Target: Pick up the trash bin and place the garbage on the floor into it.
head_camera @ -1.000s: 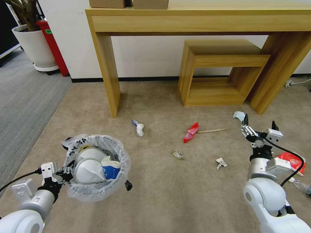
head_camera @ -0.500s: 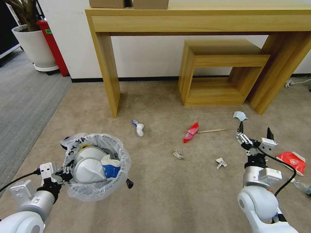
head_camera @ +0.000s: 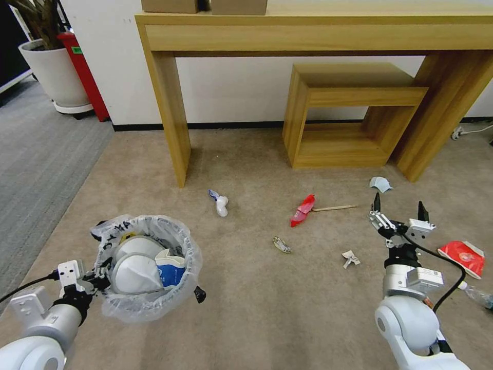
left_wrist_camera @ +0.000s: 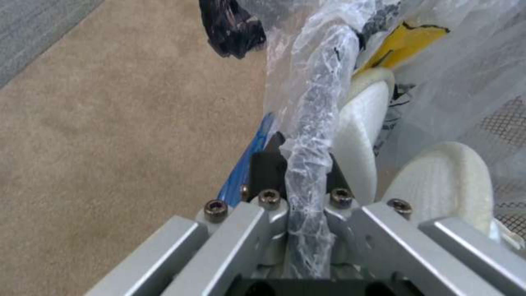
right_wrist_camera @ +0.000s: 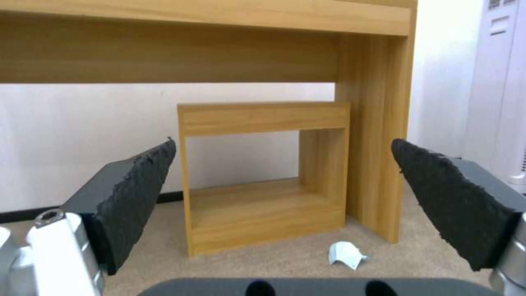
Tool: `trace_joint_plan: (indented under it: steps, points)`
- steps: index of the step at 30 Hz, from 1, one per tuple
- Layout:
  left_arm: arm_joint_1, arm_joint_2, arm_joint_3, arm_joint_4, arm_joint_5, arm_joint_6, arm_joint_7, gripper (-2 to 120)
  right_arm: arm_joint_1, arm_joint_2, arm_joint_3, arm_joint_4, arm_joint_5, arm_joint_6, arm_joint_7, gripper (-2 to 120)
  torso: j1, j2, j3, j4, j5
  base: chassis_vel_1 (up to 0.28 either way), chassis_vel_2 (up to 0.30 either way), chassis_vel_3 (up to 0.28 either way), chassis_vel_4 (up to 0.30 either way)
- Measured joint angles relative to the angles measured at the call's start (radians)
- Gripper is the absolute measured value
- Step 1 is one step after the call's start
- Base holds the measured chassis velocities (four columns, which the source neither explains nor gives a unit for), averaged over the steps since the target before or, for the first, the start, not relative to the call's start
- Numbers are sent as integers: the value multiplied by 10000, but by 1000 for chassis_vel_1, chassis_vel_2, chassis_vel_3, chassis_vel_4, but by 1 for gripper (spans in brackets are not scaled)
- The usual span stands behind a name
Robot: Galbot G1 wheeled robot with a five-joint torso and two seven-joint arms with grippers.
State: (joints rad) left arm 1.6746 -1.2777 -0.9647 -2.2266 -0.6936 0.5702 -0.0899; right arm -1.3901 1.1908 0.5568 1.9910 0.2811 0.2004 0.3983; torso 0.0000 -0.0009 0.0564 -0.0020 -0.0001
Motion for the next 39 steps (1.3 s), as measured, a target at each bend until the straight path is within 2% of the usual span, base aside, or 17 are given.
trace_joint_plan:
  steps: [13,39]
  points:
    - [12,17,-61,14,-46,-15,-41,1,21,-52,-29,22,17,-125,-48,100,0,0,-1,-1,0,-3,3,5,-4]
    - [-27,65,-76,47,-74,-100,-38,1,90,40,-195,10,-84,-151,-72,100,0,0,0,0,1,-93,88,88,-91]
